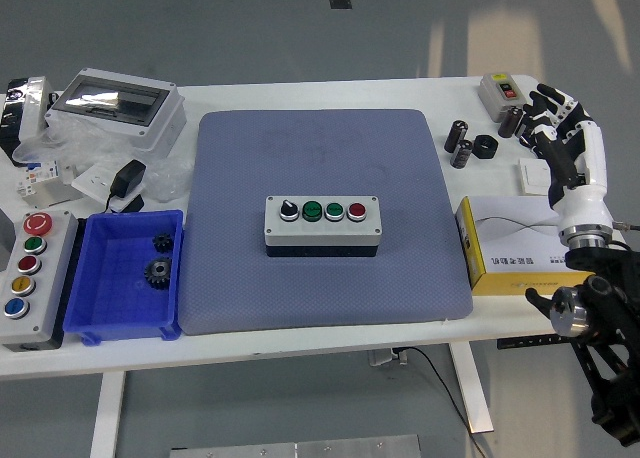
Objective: Pick up the button,place it on the desk,press the button,press the button
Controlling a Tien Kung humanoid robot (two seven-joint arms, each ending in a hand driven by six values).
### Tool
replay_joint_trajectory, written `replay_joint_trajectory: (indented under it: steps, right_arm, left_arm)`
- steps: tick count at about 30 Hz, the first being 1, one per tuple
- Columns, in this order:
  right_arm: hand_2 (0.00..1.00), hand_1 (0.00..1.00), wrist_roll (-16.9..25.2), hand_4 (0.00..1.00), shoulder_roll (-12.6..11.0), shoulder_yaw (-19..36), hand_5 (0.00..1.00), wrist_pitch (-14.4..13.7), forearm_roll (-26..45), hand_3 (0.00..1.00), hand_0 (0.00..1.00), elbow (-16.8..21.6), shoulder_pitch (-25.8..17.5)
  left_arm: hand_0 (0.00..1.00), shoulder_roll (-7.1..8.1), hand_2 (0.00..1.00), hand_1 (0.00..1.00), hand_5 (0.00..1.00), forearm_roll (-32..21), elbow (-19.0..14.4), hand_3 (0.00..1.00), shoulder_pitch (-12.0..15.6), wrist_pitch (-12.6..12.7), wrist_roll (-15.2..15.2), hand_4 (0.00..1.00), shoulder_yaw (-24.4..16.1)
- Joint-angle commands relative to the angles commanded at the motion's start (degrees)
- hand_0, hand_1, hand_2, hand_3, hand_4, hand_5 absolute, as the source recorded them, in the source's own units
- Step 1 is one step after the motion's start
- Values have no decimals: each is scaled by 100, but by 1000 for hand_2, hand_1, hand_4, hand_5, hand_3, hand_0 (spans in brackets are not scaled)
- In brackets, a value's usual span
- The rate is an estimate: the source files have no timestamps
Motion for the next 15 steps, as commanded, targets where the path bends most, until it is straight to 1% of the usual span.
replay_joint_trajectory:
  steps: [5, 6, 9, 15]
  right_arm:
    - [760, 753, -1, 659, -8, -15, 409, 0, -9, 720, 781, 7, -10]
    - [761, 754, -2, 673, -8, -14, 388, 1, -12, 720, 778, 9, -14]
    - [761, 754, -2, 673, 0, 16, 388, 9, -29, 720, 778, 24, -35]
    - [761, 755, 9, 680, 23, 81, 393, 20, -41, 725, 778, 50, -82]
  left_arm:
    - [649, 24, 575, 633, 191, 14, 0, 600, 11, -5, 4, 612, -7]
    - [649, 27, 575, 633, 192, 18, 0, 600, 15, -6, 4, 612, -9]
    - [649, 38, 575, 633, 192, 38, 0, 600, 30, -11, 0, 612, -22]
    - [649, 24, 575, 633, 190, 59, 0, 600, 24, -26, -7, 612, -27]
